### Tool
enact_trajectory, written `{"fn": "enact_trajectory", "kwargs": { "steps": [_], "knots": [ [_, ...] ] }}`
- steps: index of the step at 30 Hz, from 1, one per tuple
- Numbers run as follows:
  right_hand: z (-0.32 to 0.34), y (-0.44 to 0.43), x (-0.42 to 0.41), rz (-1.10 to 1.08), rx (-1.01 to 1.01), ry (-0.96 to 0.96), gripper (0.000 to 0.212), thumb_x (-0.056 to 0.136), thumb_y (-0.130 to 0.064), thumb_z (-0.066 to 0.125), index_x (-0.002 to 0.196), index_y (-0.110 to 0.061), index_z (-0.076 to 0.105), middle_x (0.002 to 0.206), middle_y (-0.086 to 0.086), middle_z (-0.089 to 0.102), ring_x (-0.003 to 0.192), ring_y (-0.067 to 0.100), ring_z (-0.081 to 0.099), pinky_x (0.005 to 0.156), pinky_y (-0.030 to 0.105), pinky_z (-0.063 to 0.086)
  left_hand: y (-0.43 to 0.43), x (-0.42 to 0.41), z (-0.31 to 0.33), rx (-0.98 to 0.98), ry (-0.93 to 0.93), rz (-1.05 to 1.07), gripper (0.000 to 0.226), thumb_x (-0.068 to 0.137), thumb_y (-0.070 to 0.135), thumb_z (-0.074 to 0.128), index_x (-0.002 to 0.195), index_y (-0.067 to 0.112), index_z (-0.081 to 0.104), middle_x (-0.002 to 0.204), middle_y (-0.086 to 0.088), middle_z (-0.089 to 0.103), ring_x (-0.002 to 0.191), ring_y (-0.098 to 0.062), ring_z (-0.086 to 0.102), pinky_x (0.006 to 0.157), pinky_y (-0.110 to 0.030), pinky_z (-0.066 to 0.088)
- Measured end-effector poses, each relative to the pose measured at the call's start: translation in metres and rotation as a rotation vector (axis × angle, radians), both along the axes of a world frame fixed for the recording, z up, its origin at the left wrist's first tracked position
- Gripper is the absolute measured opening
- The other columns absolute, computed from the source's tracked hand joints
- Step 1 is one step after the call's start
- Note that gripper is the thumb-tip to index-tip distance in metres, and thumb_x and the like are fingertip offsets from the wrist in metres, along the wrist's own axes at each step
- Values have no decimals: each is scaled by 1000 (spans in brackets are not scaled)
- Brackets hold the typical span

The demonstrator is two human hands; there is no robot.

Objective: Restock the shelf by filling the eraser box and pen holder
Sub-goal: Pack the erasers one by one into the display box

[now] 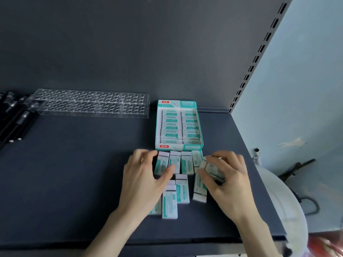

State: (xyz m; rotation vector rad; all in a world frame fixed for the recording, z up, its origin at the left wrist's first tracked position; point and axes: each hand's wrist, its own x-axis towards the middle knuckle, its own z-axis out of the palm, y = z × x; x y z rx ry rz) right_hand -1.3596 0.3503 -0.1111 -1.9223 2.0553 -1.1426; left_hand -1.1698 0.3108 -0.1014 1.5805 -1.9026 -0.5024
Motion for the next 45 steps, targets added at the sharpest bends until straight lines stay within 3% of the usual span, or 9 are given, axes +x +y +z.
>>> {"fn": "enact_trajectory", "kwargs": {
  "steps": [7, 10, 13, 18, 21, 29, 35, 40, 45],
  "knots": [
    [1, 1, 0, 60, -5, -47, 22, 76, -22, 77, 96, -20, 69, 99, -13, 59, 91, 8, 41, 83, 41, 45, 0, 2, -1, 17, 101, 8, 24, 81, 30, 70, 100, 17, 66, 96, 9, 57, 89, -13, 55, 85, -38, 47],
    [4, 4, 2, 91, -6, -129, 24, 79, -24, 74, 101, -26, 62, 96, -23, 58, 93, 5, 45, 77, 39, 47, 1, 5, 0, 30, 250, 29, 19, 79, 16, 74, 93, 22, 63, 82, 16, 63, 79, -4, 59, 74, -24, 50],
    [8, 5, 5, 128, -22, -318, 26, 79, -21, 73, 102, -26, 62, 100, -14, 65, 93, 9, 58, 72, 33, 54, 3, 9, 0, 14, 392, 30, 28, 80, 8, 72, 104, 21, 64, 85, 14, 65, 83, 2, 60, 70, -7, 45],
    [22, -5, 11, 268, 24, -417, 31, 86, -11, 66, 107, -33, 65, 99, -16, 58, 95, 8, 60, 71, 14, 48, 7, 8, 11, 54, 483, -101, 16, 93, 16, 55, 101, 29, 54, 99, 13, 63, 92, 0, 61, 76, -12, 47],
    [30, -13, 16, 369, 83, -549, 33, 89, -11, 58, 109, -37, 63, 102, -17, 58, 97, 11, 61, 74, 20, 50, 8, 1, 19, 120, 578, -159, 7, 97, 18, 45, 102, 23, 46, 93, 14, 65, 78, -2, 62, 69, -17, 49],
    [45, -27, 24, 487, 78, -913, 16, 80, 8, 63, 92, -2, 58, 95, 0, 72, 84, 13, 69, 72, 19, 52, -13, -2, 37, 349, 858, -238, 29, 79, 41, 70, 95, 17, 70, 61, 12, 58, 58, -3, 47, 55, -15, 39],
    [42, -38, 24, 490, 60, -927, 19, 75, -5, 67, 92, 2, 63, 96, -2, 71, 95, 15, 67, 78, 20, 52, -28, 5, 40, 344, 939, -206, 22, 74, 15, 73, 94, 6, 67, 75, 7, 70, 60, 0, 58, 58, -11, 43],
    [38, -51, 22, 362, 99, -872, 24, 74, 0, 72, 95, -6, 62, 95, -3, 73, 86, 17, 70, 73, 21, 54, -41, 9, 38, 340, 833, -196, 26, 76, 2, 74, 99, 12, 66, 96, 3, 74, 91, -9, 69, 78, -19, 54],
    [32, -65, 21, 261, 89, -627, 23, 77, -2, 73, 93, -19, 69, 96, -11, 71, 86, 12, 68, 77, 19, 53, -53, 8, 32, 256, 770, -86, 13, 81, 12, 71, 93, 12, 66, 80, 10, 72, 73, 0, 65, 66, -12, 48]
  ]
}}
